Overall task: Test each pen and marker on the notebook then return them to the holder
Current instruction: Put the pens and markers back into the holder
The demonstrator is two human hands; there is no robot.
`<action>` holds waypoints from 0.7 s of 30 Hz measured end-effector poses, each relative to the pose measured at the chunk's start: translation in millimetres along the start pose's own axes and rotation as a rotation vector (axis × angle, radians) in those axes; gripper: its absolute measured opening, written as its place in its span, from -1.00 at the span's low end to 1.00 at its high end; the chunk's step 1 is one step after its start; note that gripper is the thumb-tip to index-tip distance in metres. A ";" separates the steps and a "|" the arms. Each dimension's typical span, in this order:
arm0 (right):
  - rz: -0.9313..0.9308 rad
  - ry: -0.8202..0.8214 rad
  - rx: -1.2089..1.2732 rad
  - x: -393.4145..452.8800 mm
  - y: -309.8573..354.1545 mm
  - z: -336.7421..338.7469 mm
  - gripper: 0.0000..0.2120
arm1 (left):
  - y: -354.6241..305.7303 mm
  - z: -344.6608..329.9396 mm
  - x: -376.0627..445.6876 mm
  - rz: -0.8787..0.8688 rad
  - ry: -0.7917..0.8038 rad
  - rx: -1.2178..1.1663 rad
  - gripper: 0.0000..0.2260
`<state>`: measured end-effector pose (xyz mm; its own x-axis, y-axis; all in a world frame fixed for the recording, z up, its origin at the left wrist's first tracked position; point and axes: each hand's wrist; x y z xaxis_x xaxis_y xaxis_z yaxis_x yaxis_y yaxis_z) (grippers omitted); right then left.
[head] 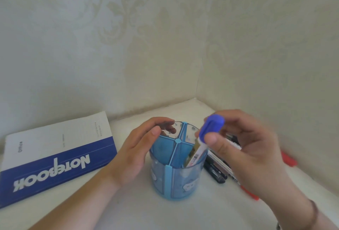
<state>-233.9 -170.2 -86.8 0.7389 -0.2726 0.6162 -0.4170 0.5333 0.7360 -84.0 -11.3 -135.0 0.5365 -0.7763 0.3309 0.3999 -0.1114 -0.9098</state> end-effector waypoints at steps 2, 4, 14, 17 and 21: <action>-0.013 0.110 -0.126 0.3 -0.5 2.8 -0.71 | -0.7 1.0 0.1 -0.001 -0.009 0.010 -0.52; -0.062 0.141 -0.178 2.3 -1.4 14.0 -0.63 | -1.0 3.4 0.6 -0.012 -0.021 0.022 -0.41; -0.723 0.501 -1.096 -6.8 -47.2 69.5 -0.80 | -5.5 5.3 -2.0 -0.138 0.027 0.111 -0.38; -0.669 0.454 -1.074 -7.0 -49.0 70.3 -0.83 | -4.5 5.0 -2.8 -0.157 0.015 0.123 -0.39; -0.454 -0.043 -0.425 2.8 -28.2 63.9 -0.92 | -6.4 4.1 -3.6 -0.181 0.009 0.123 -0.36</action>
<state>-253.9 -237.2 -88.0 0.7674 -0.5743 0.2850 0.1878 0.6263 0.7566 -85.4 -5.3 -129.3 0.4413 -0.7560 0.4835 0.5773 -0.1733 -0.7979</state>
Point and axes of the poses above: each hand's wrist, its own x-axis towards the middle knuckle, its own z-axis out of the back of the hand, y = z × x, and after that the axes turned 3 degrees about y, right-handed
